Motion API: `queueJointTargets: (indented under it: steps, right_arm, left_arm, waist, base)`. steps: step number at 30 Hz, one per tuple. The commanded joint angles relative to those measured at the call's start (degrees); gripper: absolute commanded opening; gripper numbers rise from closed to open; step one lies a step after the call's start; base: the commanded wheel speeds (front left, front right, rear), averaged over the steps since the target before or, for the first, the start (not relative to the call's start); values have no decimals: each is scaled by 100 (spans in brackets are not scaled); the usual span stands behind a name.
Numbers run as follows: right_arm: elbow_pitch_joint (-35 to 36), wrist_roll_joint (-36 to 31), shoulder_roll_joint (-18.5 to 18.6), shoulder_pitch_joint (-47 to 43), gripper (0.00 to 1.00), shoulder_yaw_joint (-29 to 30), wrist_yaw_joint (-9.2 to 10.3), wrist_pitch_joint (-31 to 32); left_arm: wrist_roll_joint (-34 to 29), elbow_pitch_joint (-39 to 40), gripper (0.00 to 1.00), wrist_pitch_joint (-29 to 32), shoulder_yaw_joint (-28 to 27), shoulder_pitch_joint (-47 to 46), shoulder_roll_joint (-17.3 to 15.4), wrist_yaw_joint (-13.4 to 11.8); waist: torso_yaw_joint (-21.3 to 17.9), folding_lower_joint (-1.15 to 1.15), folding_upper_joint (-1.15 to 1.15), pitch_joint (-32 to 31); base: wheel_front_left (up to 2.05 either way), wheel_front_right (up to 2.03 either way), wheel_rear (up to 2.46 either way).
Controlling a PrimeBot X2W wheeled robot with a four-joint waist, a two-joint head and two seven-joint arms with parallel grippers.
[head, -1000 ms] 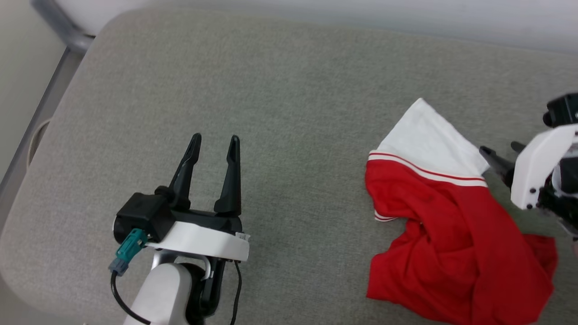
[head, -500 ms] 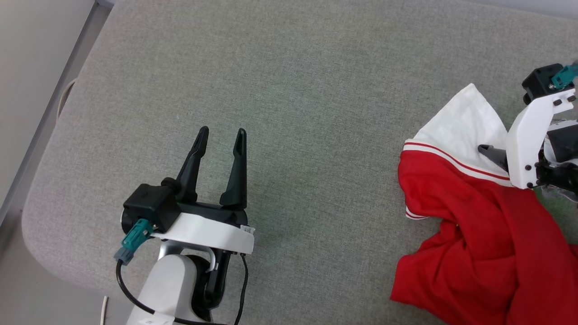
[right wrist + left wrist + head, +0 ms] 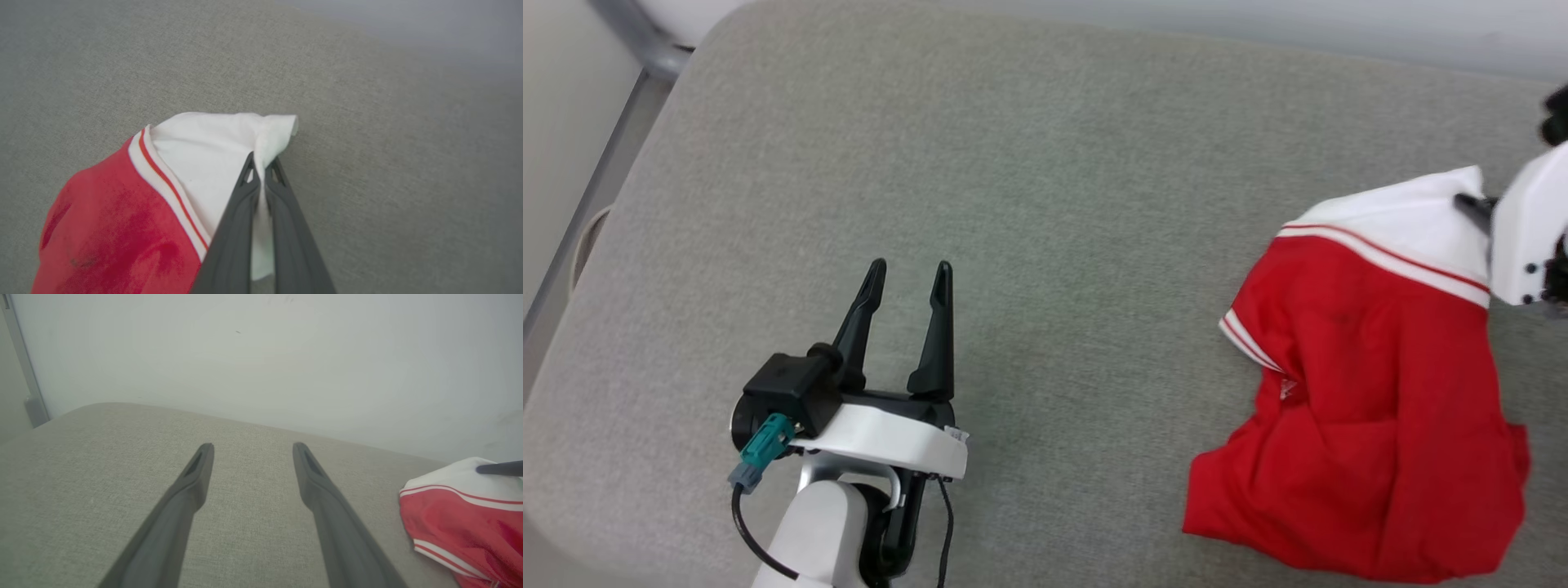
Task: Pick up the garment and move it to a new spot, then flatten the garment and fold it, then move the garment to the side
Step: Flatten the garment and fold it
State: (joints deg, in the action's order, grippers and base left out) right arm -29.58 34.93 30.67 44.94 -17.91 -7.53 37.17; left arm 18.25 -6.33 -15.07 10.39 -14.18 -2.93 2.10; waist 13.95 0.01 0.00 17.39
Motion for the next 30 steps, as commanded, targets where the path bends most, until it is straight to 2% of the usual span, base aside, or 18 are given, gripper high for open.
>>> queueJointTargets:
  steps: [1,6,9,15,17,20,21,22,23,30]
  right_arm:
    - [25,-81,83,-200,0,163,8,-88]
    - [146,-355,189,-1085,0,1305,6,-334]
    - [206,-511,7,-1879,0,2046,7,-373]
    - [460,-823,-833,-3515,0,3266,7,-448]
    - [495,-885,-1215,-3967,0,3475,8,-415]
    - [595,-1044,-1594,-4317,1,3574,8,-472]
    - [648,-1100,-1686,-4353,29,3599,8,-552]
    - [712,-1161,-1763,-4342,75,3621,7,-676]
    - [796,-1203,-1823,-4302,100,3644,5,-844]
    - [1336,-1856,-2092,-3987,100,3749,7,-2480]
  left_arm:
    - [-32,-14,100,-14,-47,65,5,25]
    - [-86,-85,100,-14,-130,220,-40,32]
    - [-92,-107,100,-14,-189,284,-59,17]
    - [-70,-175,100,-14,-226,399,-98,6]
    - [-51,-204,100,-12,-245,429,-121,-12]
    - [-43,-223,100,16,-261,443,-149,-34]
    - [-42,-226,100,20,-263,444,-159,-44]
    - [-38,-232,100,36,-263,449,-165,-45]
    - [-34,-240,100,48,-259,467,-175,-49]
    - [-11,-309,100,137,-227,596,-259,-61]
  waist:
    - [-270,-1,0,-247]
    - [-620,-1,0,-478]
    - [-812,-1,0,-570]
    - [-1007,-1,0,-655]
    - [-1042,-1,0,-666]
    - [-1095,-1,0,-676]
    - [-1111,-1,0,-679]
    - [-1122,-1,0,-692]
    - [-1133,-1,0,-715]
    - [-1143,-1,0,-1006]
  base:
    - [0,0,0]
    - [0,0,0]
    - [0,0,0]
    - [0,0,0]
    - [0,0,0]
    - [0,0,0]
    - [0,0,0]
    - [0,0,0]
    - [0,0,0]
    - [0,0,0]
